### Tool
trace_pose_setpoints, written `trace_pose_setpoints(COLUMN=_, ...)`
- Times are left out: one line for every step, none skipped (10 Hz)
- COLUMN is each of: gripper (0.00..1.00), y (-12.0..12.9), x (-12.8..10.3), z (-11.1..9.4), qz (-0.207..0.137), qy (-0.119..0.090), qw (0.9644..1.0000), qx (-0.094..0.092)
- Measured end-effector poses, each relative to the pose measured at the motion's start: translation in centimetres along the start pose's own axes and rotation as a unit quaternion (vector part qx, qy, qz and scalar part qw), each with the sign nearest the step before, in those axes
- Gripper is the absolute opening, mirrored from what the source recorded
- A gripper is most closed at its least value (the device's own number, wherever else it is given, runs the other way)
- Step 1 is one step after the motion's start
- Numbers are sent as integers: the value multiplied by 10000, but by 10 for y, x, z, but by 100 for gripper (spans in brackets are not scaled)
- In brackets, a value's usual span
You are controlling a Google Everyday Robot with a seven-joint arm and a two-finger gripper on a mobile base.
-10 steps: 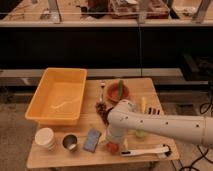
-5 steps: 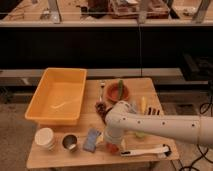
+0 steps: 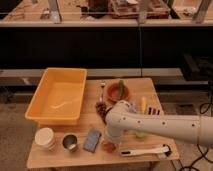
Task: Place apple in tray
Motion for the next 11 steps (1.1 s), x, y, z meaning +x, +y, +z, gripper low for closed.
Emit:
trace_pose_setpoints(gripper=41, y=1, x=0, z=0, qz=11, qy=-11, qw=10000, qx=33)
trace_pose_setpoints(gripper=41, y=2, x=0, z=0, qz=13, qy=-22, qw=10000, qx=53)
trace_pose_setpoints(gripper=41, y=2, x=1, z=-1, qz=18, qy=-30, qw=9999, qx=105)
trace_pose_setpoints(gripper=41, y=3, x=2, z=-4, qz=28, qy=-28, qw=9998, qx=175)
trace_pose_setpoints(gripper=41, y=2, x=3, z=-10, qz=27, qy=-5, qw=9997, qx=259)
trace_pose_setpoints(gripper=41, y=0, x=5, z=-26, qz=9, qy=51, qw=9991, qx=423)
trace_pose_setpoints(gripper=41, y=-4, x=9, z=-45, qz=-22, qy=119, qw=9982, qx=595)
trace_pose_setpoints(gripper=41, y=-8, x=14, z=-62, qz=-61, qy=185, qw=9970, qx=747)
trace_pose_setpoints(gripper=41, y=-17, x=24, z=-81, qz=-108, qy=269, qw=9954, qx=919)
trace_pose_setpoints(gripper=41, y=-29, x=40, z=-100, qz=-166, qy=383, qw=9929, qx=1110)
trace_pose_setpoints(gripper=41, y=-38, x=54, z=-110, qz=-201, qy=477, qw=9907, qx=1260)
